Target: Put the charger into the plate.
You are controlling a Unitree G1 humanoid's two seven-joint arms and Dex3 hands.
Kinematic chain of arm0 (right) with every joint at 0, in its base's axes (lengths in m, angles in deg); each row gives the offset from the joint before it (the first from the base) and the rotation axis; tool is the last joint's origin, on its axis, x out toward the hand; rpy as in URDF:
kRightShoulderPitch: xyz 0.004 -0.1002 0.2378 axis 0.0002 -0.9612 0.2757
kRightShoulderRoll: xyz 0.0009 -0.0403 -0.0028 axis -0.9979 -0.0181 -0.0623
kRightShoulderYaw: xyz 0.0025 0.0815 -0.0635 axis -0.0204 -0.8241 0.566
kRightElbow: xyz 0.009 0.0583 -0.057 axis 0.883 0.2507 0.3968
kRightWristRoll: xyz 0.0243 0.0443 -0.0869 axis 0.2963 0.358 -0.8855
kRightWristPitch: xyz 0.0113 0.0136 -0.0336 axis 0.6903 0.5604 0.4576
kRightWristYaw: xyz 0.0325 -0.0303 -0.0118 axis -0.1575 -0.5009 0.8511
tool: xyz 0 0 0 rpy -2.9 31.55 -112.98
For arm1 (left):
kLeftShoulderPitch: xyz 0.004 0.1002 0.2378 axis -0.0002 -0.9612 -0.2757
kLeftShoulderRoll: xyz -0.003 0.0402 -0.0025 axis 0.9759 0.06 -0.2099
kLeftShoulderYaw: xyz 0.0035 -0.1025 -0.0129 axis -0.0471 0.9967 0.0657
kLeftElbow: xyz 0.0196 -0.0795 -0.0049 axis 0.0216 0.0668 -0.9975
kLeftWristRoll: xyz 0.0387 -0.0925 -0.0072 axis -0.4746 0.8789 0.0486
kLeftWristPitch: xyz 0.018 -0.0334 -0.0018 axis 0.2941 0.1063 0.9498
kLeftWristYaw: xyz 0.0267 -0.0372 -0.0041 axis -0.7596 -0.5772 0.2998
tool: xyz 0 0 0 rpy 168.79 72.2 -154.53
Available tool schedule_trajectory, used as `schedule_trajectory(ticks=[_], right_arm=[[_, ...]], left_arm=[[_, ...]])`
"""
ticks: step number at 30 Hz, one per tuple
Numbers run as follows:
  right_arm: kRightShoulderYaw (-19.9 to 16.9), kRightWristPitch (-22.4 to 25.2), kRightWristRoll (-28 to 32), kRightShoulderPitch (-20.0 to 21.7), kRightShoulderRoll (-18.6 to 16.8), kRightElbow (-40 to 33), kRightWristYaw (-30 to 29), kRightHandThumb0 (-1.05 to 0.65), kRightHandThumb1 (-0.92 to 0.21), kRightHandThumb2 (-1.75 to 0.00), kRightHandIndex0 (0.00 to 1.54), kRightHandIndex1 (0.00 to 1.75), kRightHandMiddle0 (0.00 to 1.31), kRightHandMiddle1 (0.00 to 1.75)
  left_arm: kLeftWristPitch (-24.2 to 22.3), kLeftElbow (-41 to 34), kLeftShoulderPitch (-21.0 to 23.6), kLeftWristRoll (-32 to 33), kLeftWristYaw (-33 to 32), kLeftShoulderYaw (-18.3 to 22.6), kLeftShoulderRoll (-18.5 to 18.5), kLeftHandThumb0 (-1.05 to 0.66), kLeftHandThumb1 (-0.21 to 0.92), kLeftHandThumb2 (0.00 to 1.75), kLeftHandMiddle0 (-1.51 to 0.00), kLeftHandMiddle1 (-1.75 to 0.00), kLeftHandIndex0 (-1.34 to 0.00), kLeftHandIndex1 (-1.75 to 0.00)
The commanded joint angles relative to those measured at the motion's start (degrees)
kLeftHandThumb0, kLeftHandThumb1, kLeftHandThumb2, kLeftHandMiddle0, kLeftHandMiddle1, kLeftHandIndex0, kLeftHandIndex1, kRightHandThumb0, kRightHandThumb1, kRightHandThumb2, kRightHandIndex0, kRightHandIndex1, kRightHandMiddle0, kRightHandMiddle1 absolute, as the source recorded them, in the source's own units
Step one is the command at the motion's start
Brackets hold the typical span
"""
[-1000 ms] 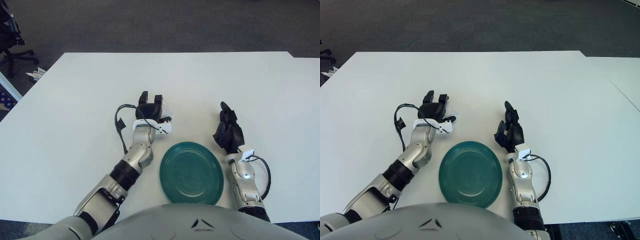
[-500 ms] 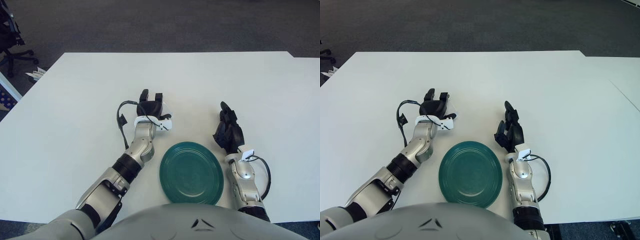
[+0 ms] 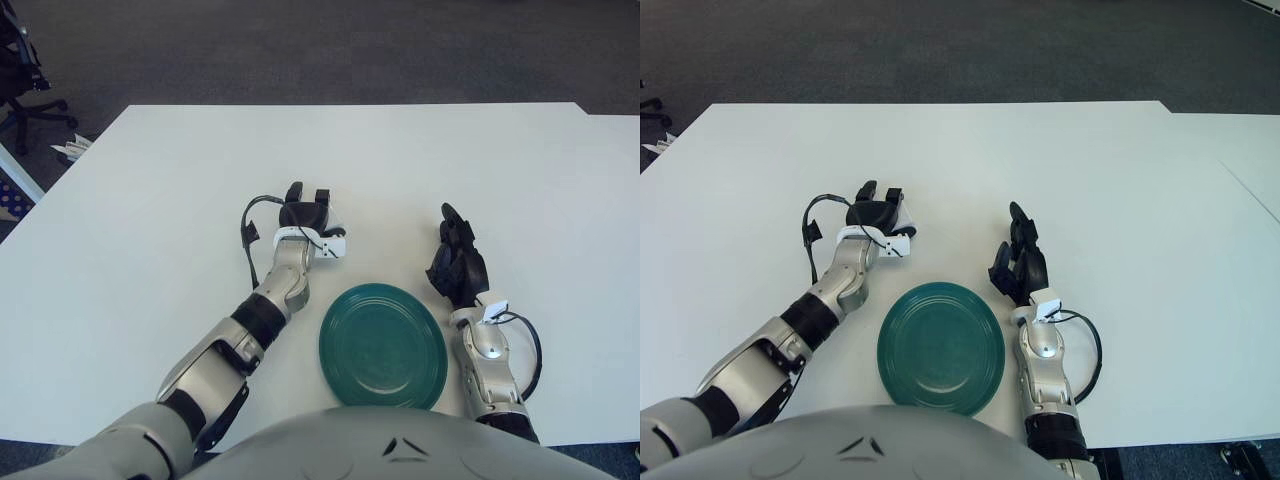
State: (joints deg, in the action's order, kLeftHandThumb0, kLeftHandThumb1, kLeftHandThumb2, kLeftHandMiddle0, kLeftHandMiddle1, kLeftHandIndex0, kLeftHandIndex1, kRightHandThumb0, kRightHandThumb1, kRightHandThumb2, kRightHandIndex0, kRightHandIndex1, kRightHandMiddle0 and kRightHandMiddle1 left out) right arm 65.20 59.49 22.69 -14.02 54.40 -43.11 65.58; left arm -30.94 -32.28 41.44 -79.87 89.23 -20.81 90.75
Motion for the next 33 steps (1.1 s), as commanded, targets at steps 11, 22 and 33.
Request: schedule_trajectory(ticks=[11, 22, 33], right_arm=[[0.1, 6.8, 0.3, -7.8, -0.2, 7.8, 1.1, -0.76, -0.92, -1.00, 0.10, 0.00, 0.00, 0.20], [-0.5, 8.3, 1.2, -8.2, -0.1, 6.7, 1.5, -0.74, -0.92, -1.00, 0.11, 0.01, 0.00, 0.24], [-1.2, 7.5, 1.8, -8.8, 0.6, 6.7, 2.1, -0.75, -0.92, -0.98, 0.12, 0.00, 0.00, 0.26]], left_arm=[[3.6, 4.5, 2.1, 4.3, 5.3, -2.4, 0.5, -1.05, 0.92, 0.76, -0.19, -0.04, -0.03, -1.01], [7.8, 8.1, 3.3, 6.0, 13.3, -5.2, 2.6, -1.05, 0.92, 0.73, -0.35, -0.11, -0.03, -1.05], [9.7, 12.6, 3.8, 6.1, 12.7, -6.5, 2.2, -1.05, 0.92, 0.72, -0.38, -0.16, -0.01, -1.04]])
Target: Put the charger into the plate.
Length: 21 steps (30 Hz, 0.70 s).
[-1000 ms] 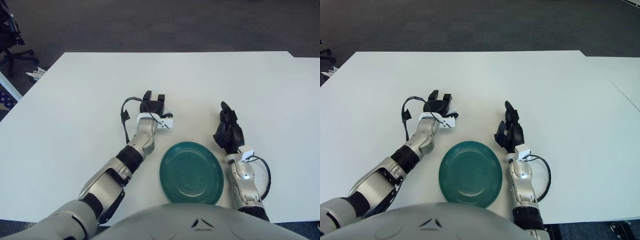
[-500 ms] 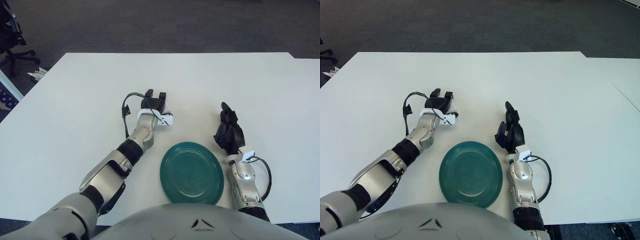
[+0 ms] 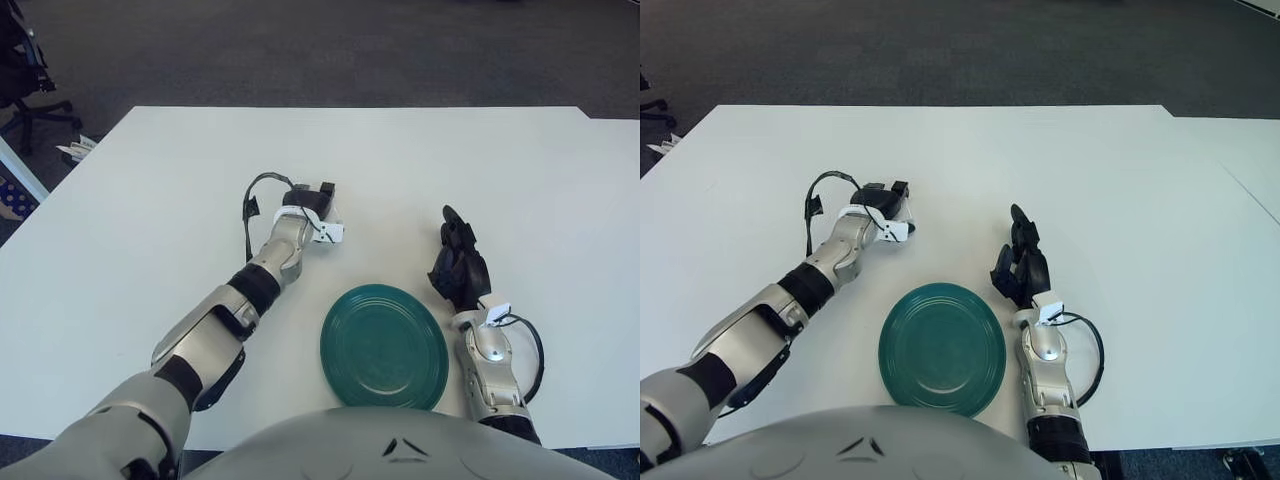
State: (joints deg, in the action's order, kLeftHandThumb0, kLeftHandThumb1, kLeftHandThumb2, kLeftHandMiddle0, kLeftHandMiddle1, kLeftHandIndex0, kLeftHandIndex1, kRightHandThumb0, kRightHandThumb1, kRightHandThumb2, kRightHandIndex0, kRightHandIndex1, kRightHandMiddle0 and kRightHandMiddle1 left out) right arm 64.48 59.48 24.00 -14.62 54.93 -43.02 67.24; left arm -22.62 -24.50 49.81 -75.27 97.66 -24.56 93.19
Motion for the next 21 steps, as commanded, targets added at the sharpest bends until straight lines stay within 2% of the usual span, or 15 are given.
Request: schedule_trajectory(ticks=[1, 3, 6, 7, 8, 9, 10, 11, 12, 13, 15, 17, 18, 21], right_arm=[[-0.5, 7.4, 0.6, -8.3, 0.2, 6.6, 0.6, -0.75, -0.92, -0.98, 0.12, 0.00, 0.00, 0.26], [-0.7, 7.4, 0.9, -8.3, 0.4, 6.6, 0.9, -0.76, -0.92, -0.98, 0.11, 0.00, 0.00, 0.25], [-1.0, 7.5, 1.3, -8.3, 0.7, 6.5, 1.4, -0.77, -0.92, -0.98, 0.11, 0.00, 0.00, 0.23], [-1.1, 7.6, 1.4, -8.3, 0.7, 6.5, 1.5, -0.77, -0.92, -0.98, 0.11, 0.00, 0.00, 0.23], [-1.2, 7.6, 1.6, -8.3, 0.8, 6.4, 1.6, -0.77, -0.92, -0.98, 0.11, 0.00, 0.00, 0.23], [-1.4, 7.7, 1.7, -8.2, 0.9, 6.4, 1.7, -0.77, -0.92, -0.98, 0.11, 0.00, 0.00, 0.22], [-1.6, 7.8, 1.8, -8.2, 0.9, 6.4, 1.8, -0.77, -0.92, -0.98, 0.11, 0.00, 0.00, 0.22], [-1.7, 7.8, 1.9, -8.2, 1.0, 6.3, 1.9, -0.78, -0.92, -0.97, 0.11, 0.00, 0.00, 0.22], [-1.9, 7.9, 2.0, -8.1, 1.1, 6.3, 2.0, -0.78, -0.92, -0.97, 0.11, 0.00, 0.00, 0.21], [-2.0, 8.0, 2.1, -8.1, 1.1, 6.2, 2.0, -0.78, -0.92, -0.97, 0.11, 0.00, 0.00, 0.22], [-2.1, 8.1, 2.2, -8.1, 1.2, 6.1, 2.1, -0.78, -0.92, -0.96, 0.11, 0.00, 0.00, 0.22], [-2.4, 8.3, 2.2, -8.0, 1.3, 6.0, 2.2, -0.78, -0.92, -0.96, 0.12, 0.00, 0.00, 0.22], [-2.5, 8.5, 2.2, -8.0, 1.3, 5.8, 2.2, -0.78, -0.92, -0.96, 0.12, 0.00, 0.00, 0.23], [-2.7, 8.7, 2.2, -8.0, 1.3, 5.7, 2.2, -0.77, -0.92, -0.95, 0.12, 0.00, 0.00, 0.24]], left_arm=[[1.4, 4.7, -4.8, 1.3, 3.7, -2.8, -0.1, -1.05, 0.92, 0.72, -0.38, -0.17, -0.01, -1.05], [1.3, 4.5, -5.3, 1.0, 2.4, -3.0, 0.0, -1.05, 0.92, 0.70, -0.30, -0.43, -0.02, -1.13], [1.0, 4.7, -5.8, 0.9, 0.6, -3.0, -0.2, -1.05, 0.92, 0.64, -0.23, -0.73, -0.03, -1.23], [0.8, 4.8, -6.0, 0.9, -0.1, -2.8, -0.3, -1.05, 0.92, 0.63, -0.22, -0.77, -0.03, -1.24], [0.6, 4.9, -6.2, 1.1, -0.7, -2.6, -0.4, -1.05, 0.92, 0.58, -0.21, -0.90, -0.03, -1.27], [0.5, 5.1, -6.3, 1.2, -1.2, -2.5, -0.6, -1.04, 0.92, 0.51, -0.22, -1.12, -0.04, -1.31], [0.4, 5.2, -6.5, 1.4, -2.0, -2.3, -0.7, -1.04, 0.92, 0.49, -0.22, -1.20, -0.04, -1.33], [0.4, 5.3, -6.6, 1.6, -2.5, -2.1, -0.8, -0.95, 0.90, 0.39, -0.28, -1.40, -0.08, -1.43], [0.3, 5.2, -7.1, 1.9, -3.9, -1.7, -1.0, -0.89, 0.90, 0.31, -0.32, -1.52, -0.10, -1.50], [0.2, 5.2, -7.4, 2.0, -4.9, -1.4, -1.1, -0.79, 0.85, 0.37, -0.39, -1.57, -0.19, -1.50], [0.0, 5.1, -7.9, 2.4, -6.6, -1.0, -1.4, -0.57, 0.69, 0.63, -0.56, -1.67, -0.41, -1.52], [-0.2, 5.3, -8.4, 3.1, -8.9, 0.0, -2.0, -0.50, 0.59, 0.80, -0.63, -1.71, -0.49, -1.56], [-0.2, 5.4, -8.8, 3.8, -11.3, 1.1, -2.5, -0.32, 0.45, 1.02, -0.65, -1.69, -0.50, -1.63], [0.1, 5.9, -9.4, 4.9, -15.0, 2.4, -3.4, -0.11, 0.25, 1.32, -0.71, -1.62, -0.55, -1.71]])
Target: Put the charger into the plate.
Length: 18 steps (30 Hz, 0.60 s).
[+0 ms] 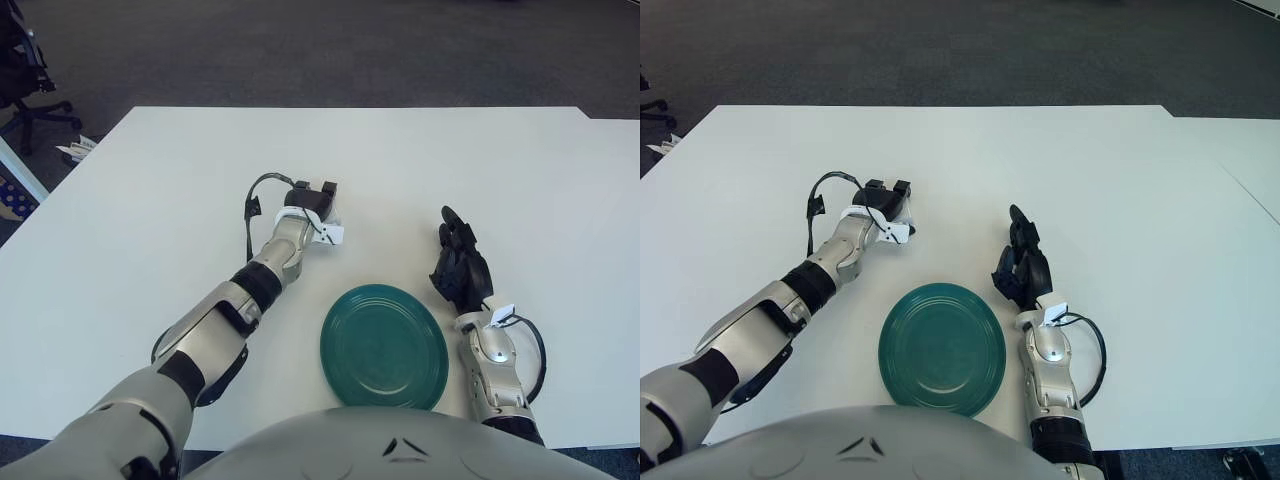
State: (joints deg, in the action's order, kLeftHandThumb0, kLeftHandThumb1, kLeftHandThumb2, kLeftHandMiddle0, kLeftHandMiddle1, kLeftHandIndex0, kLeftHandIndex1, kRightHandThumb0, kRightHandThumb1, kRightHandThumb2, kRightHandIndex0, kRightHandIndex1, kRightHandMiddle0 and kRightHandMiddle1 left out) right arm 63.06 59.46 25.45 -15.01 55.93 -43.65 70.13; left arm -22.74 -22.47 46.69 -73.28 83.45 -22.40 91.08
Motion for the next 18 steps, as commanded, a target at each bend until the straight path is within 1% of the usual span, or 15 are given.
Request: schedule_trajectory(ticks=[1, 3, 9, 18], right_arm=[[-1.5, 8.8, 0.8, -7.5, 0.4, 6.3, -0.8, -0.77, -0.92, -0.95, 0.12, 0.00, 0.00, 0.24], [-1.7, 9.0, 0.9, -7.4, 0.4, 6.3, -0.8, -0.77, -0.92, -0.95, 0.12, 0.01, 0.00, 0.26], [-2.1, 9.5, 0.9, -7.2, 0.5, 6.1, -1.2, -0.76, -0.92, -0.95, 0.13, 0.01, 0.00, 0.28], [-2.8, 9.8, 0.8, -7.1, 0.5, 5.9, -1.9, -0.76, -0.92, -0.94, 0.15, 0.01, 0.00, 0.32]], left_arm=[[0.6, 4.1, -6.5, 3.5, -2.6, 0.9, -1.7, -0.09, 0.22, 1.35, -0.72, -1.61, -0.56, -1.72], [1.3, 4.6, -6.9, 4.3, -5.2, 1.6, -2.2, -0.04, 0.14, 1.44, -0.79, -1.54, -0.59, -1.73], [1.9, 4.1, -7.3, 5.6, -9.1, 2.8, -2.8, 0.00, 0.07, 1.51, -0.87, -1.48, -0.62, -1.74], [1.7, 1.9, -7.8, 6.3, -12.4, 3.4, -2.9, 0.00, 0.01, 1.61, -0.86, -1.57, -0.67, -1.75]])
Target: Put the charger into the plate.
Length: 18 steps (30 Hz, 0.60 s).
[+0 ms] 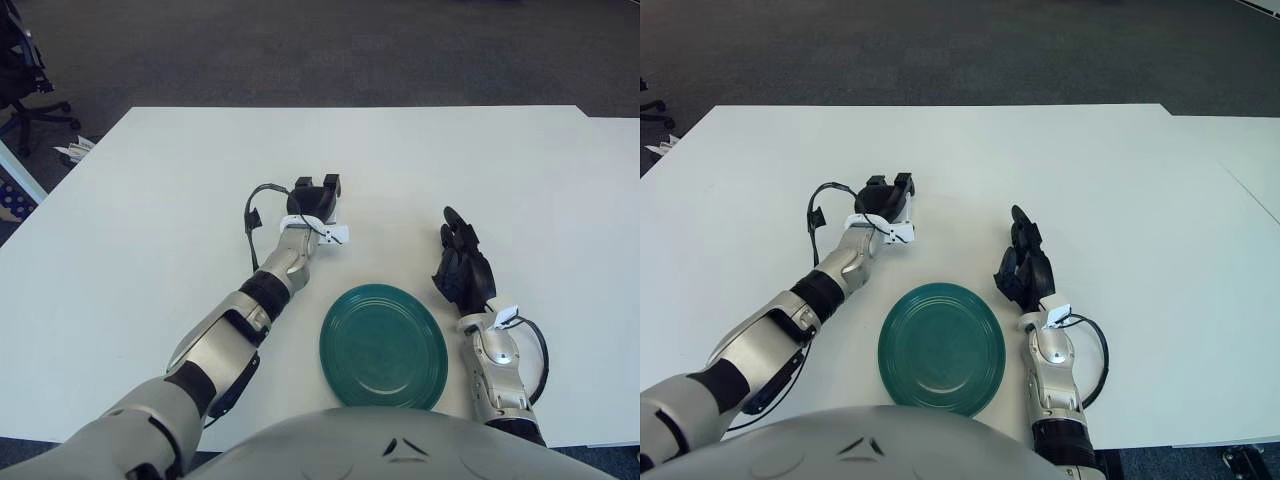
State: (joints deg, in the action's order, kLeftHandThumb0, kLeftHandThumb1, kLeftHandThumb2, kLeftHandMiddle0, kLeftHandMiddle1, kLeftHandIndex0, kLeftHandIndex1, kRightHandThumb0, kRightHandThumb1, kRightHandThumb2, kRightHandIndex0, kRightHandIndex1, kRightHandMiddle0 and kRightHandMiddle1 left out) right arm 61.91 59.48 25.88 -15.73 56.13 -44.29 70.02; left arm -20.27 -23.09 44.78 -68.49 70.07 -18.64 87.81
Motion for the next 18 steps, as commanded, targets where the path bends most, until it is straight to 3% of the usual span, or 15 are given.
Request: schedule_trajectory(ticks=[1, 12, 18], right_arm=[[-1.7, 9.8, 0.4, -6.4, 0.3, 6.6, -1.8, -0.76, -0.92, -0.94, 0.15, 0.01, 0.00, 0.32], [-2.2, 8.7, -0.3, -6.0, 0.4, 7.7, -2.0, -0.76, -0.92, -0.95, 0.15, 0.01, 0.00, 0.36], [-2.2, 8.4, -0.5, -6.0, 0.3, 7.9, -2.1, -0.78, -0.92, -0.96, 0.15, 0.00, 0.00, 0.36]], left_arm=[[-0.8, 2.3, -5.9, 1.6, 0.8, -0.3, 0.4, 0.00, 0.01, 1.61, -0.86, -1.57, -0.67, -1.75], [2.0, -6.2, -8.8, 2.3, -1.8, 1.2, 2.4, 0.00, -0.01, 1.63, -0.87, -1.58, -0.69, -1.75], [1.5, -13.2, -9.4, 2.3, 0.2, 2.5, 4.8, 0.00, -0.03, 1.65, -0.88, -1.57, -0.70, -1.75]])
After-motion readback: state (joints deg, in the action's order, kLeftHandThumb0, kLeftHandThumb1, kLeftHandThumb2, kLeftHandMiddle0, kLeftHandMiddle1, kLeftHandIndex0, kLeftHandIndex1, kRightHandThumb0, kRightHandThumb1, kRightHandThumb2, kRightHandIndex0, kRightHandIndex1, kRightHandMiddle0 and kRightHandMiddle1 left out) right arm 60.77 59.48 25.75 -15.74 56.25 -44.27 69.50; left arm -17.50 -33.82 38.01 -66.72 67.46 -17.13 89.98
